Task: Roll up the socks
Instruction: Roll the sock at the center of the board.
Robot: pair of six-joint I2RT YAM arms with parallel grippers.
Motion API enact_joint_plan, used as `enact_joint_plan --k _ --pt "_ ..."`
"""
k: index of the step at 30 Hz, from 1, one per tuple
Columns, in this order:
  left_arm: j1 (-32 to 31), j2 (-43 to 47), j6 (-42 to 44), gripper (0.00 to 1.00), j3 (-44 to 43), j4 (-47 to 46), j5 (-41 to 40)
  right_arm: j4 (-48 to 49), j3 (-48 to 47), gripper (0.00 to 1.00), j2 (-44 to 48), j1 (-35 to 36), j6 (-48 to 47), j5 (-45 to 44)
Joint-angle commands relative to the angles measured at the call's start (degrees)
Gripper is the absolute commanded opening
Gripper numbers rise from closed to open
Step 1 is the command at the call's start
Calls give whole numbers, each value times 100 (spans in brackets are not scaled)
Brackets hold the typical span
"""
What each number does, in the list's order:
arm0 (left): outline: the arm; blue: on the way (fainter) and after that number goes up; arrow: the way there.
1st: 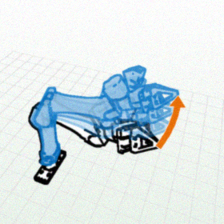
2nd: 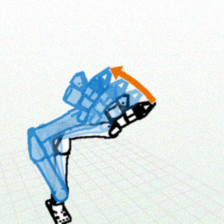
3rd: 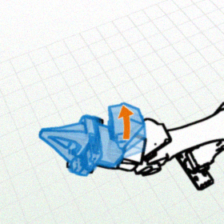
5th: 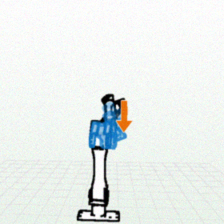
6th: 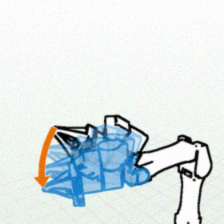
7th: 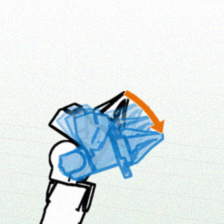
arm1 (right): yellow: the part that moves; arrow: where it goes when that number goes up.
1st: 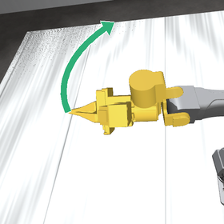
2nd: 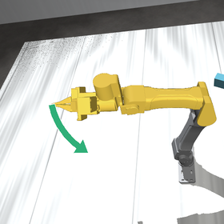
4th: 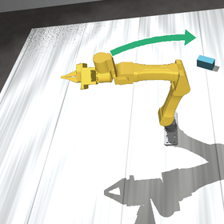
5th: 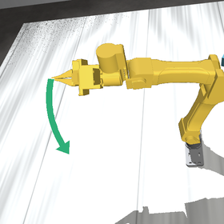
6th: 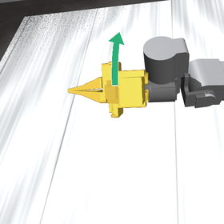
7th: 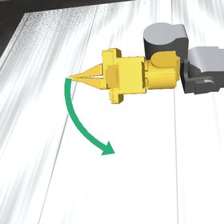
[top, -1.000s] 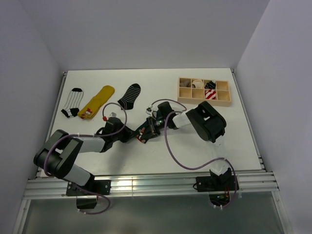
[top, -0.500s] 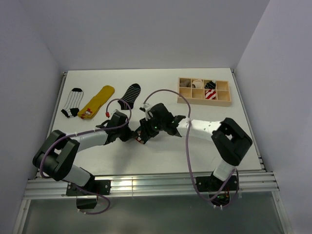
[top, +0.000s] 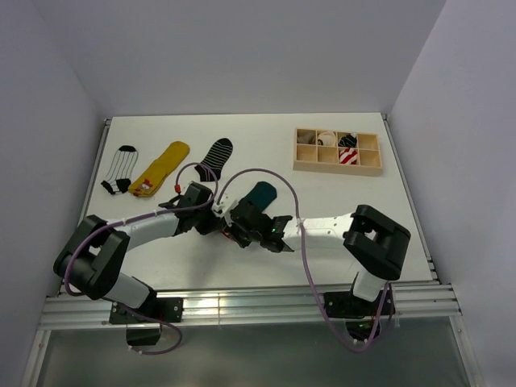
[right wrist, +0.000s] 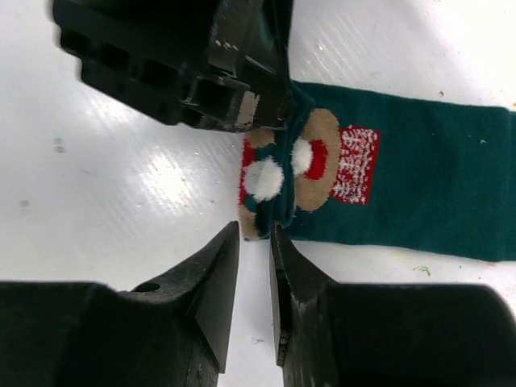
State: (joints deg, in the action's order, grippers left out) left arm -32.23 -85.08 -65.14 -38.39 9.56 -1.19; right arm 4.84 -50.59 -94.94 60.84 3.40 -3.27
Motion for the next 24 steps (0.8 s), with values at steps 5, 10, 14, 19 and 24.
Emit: enact_joint_plan --k 5,10,14,19,24 --pt "-29 53 213 0 -63 617 -136 324 -355 28 -411 209 -278 -666" --pt "-47 35 230 0 -89 608 -92 246 -460 29 -683 218 -278 -693" --pt "-47 44 239 0 -98 617 -66 96 -540 33 -903 227 -278 -649" --pt "-38 61 257 0 -107 661 -57 -123 -566 39 -1114 227 -278 -754" --pt "-38 79 265 0 -133 661 -30 -431 -689 27 -1439 227 -217 -1193"
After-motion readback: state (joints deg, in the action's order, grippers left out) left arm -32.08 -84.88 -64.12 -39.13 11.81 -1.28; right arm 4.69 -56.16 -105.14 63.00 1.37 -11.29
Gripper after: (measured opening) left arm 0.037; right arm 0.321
